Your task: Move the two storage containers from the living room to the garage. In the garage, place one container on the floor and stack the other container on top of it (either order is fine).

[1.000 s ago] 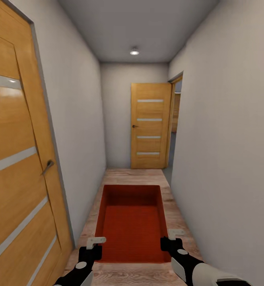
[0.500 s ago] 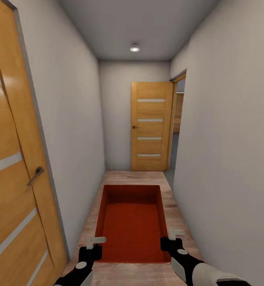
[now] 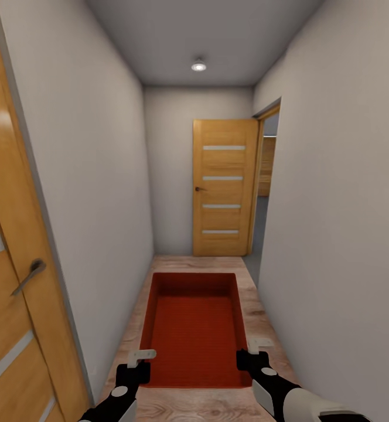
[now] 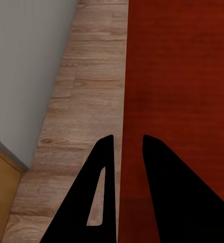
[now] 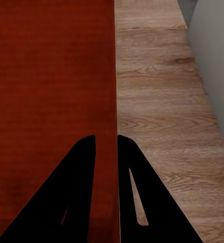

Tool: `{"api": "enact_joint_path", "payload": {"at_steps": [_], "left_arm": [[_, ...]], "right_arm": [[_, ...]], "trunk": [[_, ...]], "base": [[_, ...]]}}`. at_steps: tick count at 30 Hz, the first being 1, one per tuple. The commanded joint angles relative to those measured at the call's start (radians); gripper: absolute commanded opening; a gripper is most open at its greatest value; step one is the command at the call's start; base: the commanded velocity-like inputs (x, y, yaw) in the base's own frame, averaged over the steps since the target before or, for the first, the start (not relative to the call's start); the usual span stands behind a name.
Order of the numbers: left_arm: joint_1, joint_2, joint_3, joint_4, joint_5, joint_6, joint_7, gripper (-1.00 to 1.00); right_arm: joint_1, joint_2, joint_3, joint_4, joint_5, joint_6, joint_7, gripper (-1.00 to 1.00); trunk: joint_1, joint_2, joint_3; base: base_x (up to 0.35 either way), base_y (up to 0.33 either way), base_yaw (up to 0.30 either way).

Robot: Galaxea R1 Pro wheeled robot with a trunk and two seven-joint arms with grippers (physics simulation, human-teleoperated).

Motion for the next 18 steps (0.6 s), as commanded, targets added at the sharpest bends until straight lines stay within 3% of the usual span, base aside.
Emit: {"api": "enact_joint_path", "payload": {"at_steps": [1,18], "left_arm": [[-0.002,0.000,0.016,-0.002,-0.004,-0.050,0.010,-1.00],[-0.002,0.000,0.016,-0.002,-0.005,-0.050,0.010,-1.00]], "right_arm": [[-0.001,0.000,-0.026,0.004,-0.021,-0.006,-0.014,-1.00],[-0.001,0.000,-0.026,0.004,-0.021,-0.006,-0.014,-1.00]], "trunk": [[0.001,-0.001,-0.002],[0.001,-0.001,-0.002]], "base": [[0.321,0.000,0.000],[0.321,0.000,0.000]]}}
